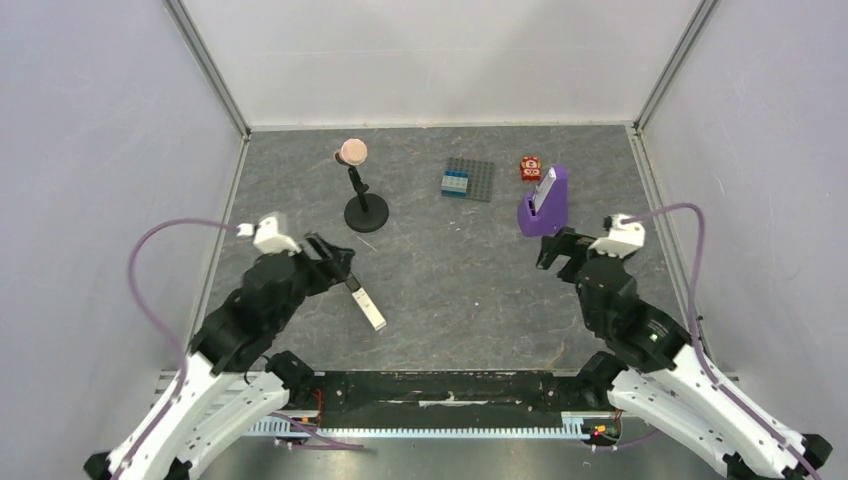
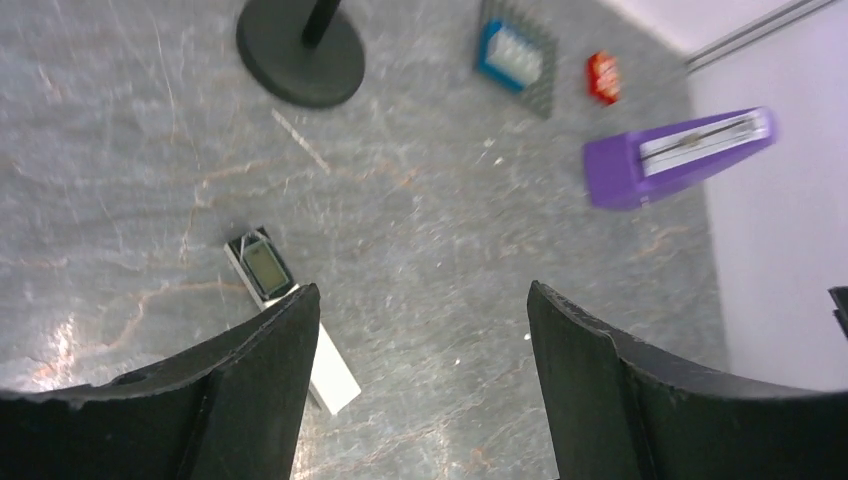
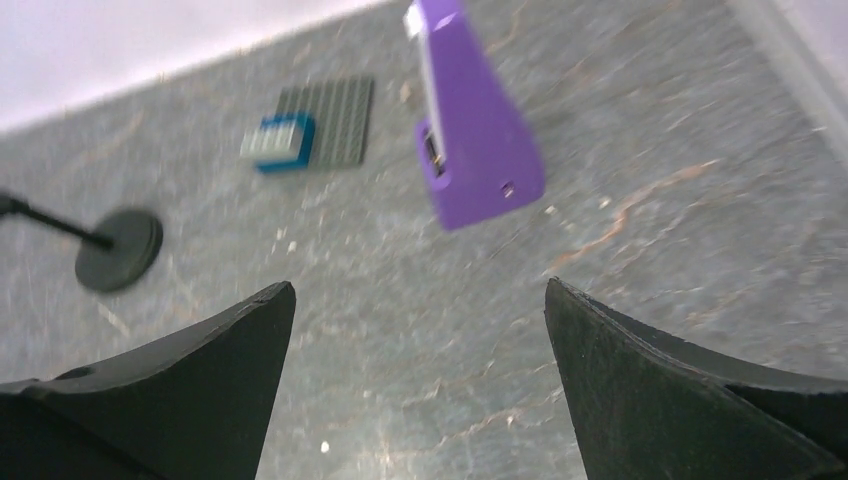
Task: Load the batteries into the remote control
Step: Reset both arms
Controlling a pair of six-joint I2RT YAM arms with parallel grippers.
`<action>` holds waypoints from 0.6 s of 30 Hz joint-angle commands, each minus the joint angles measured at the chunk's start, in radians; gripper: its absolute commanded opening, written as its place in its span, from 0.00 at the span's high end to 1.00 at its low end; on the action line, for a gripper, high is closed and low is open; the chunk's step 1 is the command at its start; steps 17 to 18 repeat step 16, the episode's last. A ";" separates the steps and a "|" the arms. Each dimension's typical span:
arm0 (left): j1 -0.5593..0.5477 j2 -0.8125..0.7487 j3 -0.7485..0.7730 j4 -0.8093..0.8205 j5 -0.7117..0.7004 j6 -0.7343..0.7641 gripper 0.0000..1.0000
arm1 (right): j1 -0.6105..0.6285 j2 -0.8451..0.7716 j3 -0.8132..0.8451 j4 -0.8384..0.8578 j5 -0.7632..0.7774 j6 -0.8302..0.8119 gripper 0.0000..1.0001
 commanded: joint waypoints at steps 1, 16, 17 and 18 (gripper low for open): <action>0.001 -0.192 0.007 -0.044 -0.073 0.139 0.19 | 0.001 -0.095 0.078 -0.037 0.285 -0.019 0.02; 0.001 -0.331 0.050 -0.118 -0.143 0.162 0.18 | 0.001 -0.246 0.121 0.026 0.451 -0.076 0.02; 0.001 -0.331 0.050 -0.118 -0.143 0.162 0.18 | 0.001 -0.246 0.121 0.026 0.451 -0.076 0.02; 0.001 -0.331 0.050 -0.118 -0.143 0.162 0.18 | 0.001 -0.246 0.121 0.026 0.451 -0.076 0.02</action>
